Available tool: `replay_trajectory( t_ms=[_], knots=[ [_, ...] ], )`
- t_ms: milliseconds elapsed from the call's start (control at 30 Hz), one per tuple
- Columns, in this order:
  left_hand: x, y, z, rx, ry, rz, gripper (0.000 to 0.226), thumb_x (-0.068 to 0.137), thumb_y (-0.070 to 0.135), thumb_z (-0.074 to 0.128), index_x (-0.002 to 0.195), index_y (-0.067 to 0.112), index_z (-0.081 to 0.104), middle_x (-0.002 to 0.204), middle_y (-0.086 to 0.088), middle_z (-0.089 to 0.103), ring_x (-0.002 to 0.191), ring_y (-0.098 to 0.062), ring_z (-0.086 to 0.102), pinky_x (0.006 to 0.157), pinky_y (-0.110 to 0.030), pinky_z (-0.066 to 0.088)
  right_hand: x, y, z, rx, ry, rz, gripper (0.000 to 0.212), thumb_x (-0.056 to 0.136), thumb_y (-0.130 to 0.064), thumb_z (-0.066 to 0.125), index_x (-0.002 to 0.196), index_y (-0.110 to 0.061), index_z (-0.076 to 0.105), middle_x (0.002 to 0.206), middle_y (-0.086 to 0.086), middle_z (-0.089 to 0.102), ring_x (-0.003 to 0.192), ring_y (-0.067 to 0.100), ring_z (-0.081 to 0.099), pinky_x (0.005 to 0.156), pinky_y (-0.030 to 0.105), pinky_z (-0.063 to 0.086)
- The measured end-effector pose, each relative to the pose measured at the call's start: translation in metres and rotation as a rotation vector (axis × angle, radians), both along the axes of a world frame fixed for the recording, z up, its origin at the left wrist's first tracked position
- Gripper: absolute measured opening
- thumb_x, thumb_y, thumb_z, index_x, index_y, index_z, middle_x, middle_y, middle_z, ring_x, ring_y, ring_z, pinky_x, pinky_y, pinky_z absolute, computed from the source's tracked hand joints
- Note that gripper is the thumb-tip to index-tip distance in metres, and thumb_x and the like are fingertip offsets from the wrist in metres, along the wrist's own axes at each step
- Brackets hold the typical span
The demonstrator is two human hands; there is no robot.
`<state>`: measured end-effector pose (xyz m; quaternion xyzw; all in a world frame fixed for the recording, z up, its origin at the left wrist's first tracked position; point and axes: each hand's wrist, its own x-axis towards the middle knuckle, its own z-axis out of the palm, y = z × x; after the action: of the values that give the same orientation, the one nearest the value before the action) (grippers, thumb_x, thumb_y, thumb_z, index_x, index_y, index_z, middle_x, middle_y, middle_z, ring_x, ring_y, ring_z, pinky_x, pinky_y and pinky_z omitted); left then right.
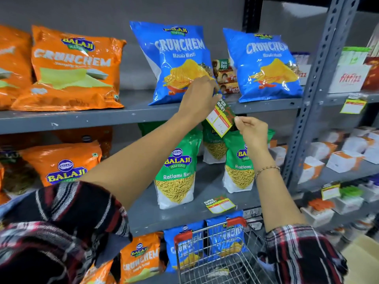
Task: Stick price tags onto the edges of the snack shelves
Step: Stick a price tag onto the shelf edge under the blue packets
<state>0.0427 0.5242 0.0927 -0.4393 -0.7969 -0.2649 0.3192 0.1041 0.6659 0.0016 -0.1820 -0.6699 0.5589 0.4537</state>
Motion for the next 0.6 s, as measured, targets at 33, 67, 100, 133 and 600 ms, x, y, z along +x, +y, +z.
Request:
replay_trajectory(
  t_ms=[33, 67, 100, 133, 600],
  knots=[
    [0.002, 0.002, 0.002, 0.020, -0.021, 0.001, 0.015, 0.091, 0.018, 0.061, 0.094, 0.004, 0.065, 0.100, -0.014, 0.065, 0.093, -0.027, 0.056, 0.076, -0.035, 0.045, 0.001, -0.001, 0.001, 0.002, -0.002, -0.004, 0.017, 0.084, -0.016, 0.068, 0.097, -0.005, 0.070, 0.081, 0.005, 0.066, 0.063, 0.001, 0.054, 0.067, 0.019, 0.046],
    [0.003, 0.003, 0.003, 0.041, -0.052, -0.002, 0.014, 0.090, 0.018, 0.063, 0.090, 0.004, 0.066, 0.097, -0.014, 0.066, 0.089, -0.026, 0.058, 0.072, -0.033, 0.044, 0.002, -0.001, 0.001, 0.005, -0.004, -0.010, 0.014, 0.084, -0.016, 0.068, 0.094, -0.006, 0.071, 0.080, 0.004, 0.066, 0.063, 0.002, 0.054, 0.068, 0.021, 0.047],
    [0.004, 0.004, 0.005, 0.059, -0.089, -0.007, 0.013, 0.090, 0.016, 0.064, 0.087, 0.003, 0.066, 0.093, -0.013, 0.068, 0.084, -0.024, 0.058, 0.069, -0.031, 0.043, 0.002, -0.001, 0.002, 0.006, -0.002, -0.016, 0.008, 0.083, -0.016, 0.069, 0.088, -0.010, 0.071, 0.077, 0.003, 0.066, 0.064, 0.004, 0.055, 0.071, 0.025, 0.049],
    [0.005, 0.005, 0.006, 0.074, -0.119, -0.012, 0.012, 0.089, 0.013, 0.064, 0.084, 0.002, 0.067, 0.090, -0.014, 0.069, 0.082, -0.023, 0.060, 0.067, -0.030, 0.043, 0.003, -0.001, 0.003, 0.010, -0.004, -0.023, 0.002, 0.082, -0.015, 0.069, 0.082, -0.015, 0.071, 0.076, 0.001, 0.066, 0.066, 0.006, 0.056, 0.074, 0.029, 0.051],
    [0.004, -0.033, -0.006, 0.281, -0.266, 0.013, 0.011, 0.082, 0.019, 0.071, 0.078, 0.009, 0.072, 0.074, 0.000, 0.067, 0.067, -0.009, 0.056, 0.067, -0.021, 0.045, 0.021, -0.006, 0.035, 0.273, -0.052, -0.032, 0.006, 0.080, -0.019, 0.071, 0.075, -0.021, 0.069, 0.081, -0.002, 0.068, 0.080, 0.012, 0.060, 0.080, 0.027, 0.047]
  ],
)
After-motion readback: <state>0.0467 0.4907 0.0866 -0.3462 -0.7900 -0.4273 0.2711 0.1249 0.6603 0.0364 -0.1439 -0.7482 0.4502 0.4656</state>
